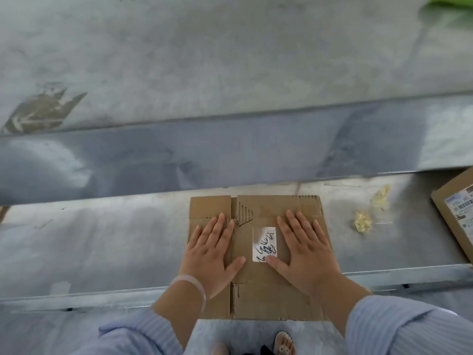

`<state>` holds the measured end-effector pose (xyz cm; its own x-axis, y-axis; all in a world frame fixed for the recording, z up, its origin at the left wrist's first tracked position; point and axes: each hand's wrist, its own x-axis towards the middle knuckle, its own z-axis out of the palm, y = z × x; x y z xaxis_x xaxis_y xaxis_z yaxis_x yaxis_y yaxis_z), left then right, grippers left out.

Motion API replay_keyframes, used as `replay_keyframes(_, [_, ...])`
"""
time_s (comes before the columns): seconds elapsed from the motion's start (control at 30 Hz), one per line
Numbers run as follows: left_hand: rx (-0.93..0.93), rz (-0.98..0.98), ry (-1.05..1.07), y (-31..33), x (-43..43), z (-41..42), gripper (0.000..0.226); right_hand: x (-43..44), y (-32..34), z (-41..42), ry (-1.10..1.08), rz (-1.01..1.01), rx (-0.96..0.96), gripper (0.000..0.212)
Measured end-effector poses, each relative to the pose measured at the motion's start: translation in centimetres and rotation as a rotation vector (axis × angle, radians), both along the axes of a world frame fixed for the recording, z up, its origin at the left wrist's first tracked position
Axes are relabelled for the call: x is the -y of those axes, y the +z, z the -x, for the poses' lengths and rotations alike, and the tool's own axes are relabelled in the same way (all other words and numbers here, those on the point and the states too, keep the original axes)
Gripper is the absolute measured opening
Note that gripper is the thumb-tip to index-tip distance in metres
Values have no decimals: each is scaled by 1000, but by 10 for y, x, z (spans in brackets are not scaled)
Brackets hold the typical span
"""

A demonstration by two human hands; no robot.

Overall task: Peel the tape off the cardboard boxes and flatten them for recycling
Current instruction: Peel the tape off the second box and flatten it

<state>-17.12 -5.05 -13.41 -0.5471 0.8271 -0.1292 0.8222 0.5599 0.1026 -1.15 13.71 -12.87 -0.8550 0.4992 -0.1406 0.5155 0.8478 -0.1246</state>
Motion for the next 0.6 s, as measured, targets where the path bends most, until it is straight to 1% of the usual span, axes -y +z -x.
replay_keyframes(0.13, [16, 14, -12, 2, -2, 2, 77, -2, 1, 1, 5, 10, 7, 96])
replay_keyframes(0.33, [-30, -61, 27, 6, 13, 0, 71, -14, 1, -28, -3, -17, 17, 92])
replay_keyframes(0.6, [5, 17, 34, 7, 9, -1, 72, -18, -1, -30, 17, -19, 33, 89])
